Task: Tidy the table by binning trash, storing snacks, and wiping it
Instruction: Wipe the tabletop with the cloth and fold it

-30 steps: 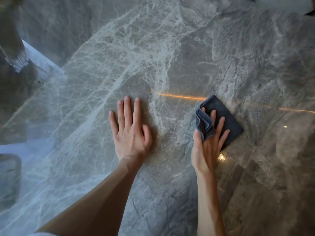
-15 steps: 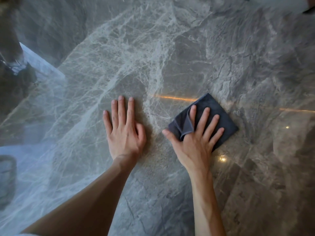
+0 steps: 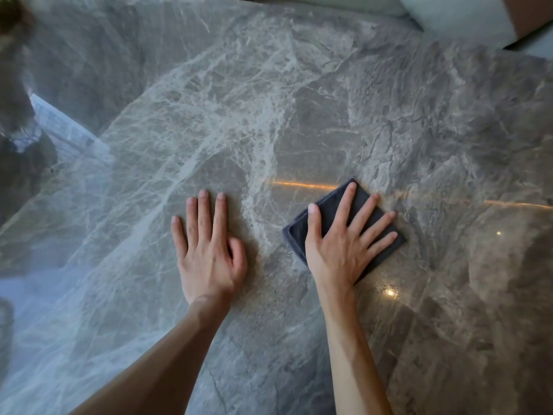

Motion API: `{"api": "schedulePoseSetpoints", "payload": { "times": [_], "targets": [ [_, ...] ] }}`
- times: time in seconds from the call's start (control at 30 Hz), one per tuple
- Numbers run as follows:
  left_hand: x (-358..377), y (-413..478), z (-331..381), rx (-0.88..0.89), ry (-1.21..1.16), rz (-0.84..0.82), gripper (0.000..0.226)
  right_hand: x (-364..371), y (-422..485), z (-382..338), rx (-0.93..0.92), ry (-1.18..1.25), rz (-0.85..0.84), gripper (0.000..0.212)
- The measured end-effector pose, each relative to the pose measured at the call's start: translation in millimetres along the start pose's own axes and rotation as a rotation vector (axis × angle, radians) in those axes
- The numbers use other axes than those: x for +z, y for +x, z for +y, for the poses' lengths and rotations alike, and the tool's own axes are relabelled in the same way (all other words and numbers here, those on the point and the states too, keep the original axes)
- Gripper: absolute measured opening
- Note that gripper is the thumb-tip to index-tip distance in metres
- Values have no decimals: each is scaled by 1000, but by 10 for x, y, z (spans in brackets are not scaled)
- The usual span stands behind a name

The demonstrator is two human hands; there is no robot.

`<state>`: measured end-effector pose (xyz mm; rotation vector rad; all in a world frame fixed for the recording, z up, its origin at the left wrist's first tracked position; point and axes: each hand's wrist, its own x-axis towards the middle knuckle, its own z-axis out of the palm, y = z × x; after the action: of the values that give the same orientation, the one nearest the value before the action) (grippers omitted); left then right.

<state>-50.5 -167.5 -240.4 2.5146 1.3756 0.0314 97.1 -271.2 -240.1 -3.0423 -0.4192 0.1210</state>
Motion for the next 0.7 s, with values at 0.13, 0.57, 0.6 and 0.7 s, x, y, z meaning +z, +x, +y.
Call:
{"api": "schedulePoseSetpoints", "payload": {
  "times": [0.13,0.57,0.6,0.7],
  "targets": [
    [-3,0,4,0,0,-6,73,2,0,-167,-143,-1,20,75],
    [-90,1,25,6,-12,-44,76,-99,4,785,-191,-132,-28,72],
    [-94,3,27,6,-11,-47,76,-105,202,693,-117,-119,-23,71],
    [-99,-3,24,13,-6,-57,77,-86,644,147,-56,-28,7,70]
  ]
}}
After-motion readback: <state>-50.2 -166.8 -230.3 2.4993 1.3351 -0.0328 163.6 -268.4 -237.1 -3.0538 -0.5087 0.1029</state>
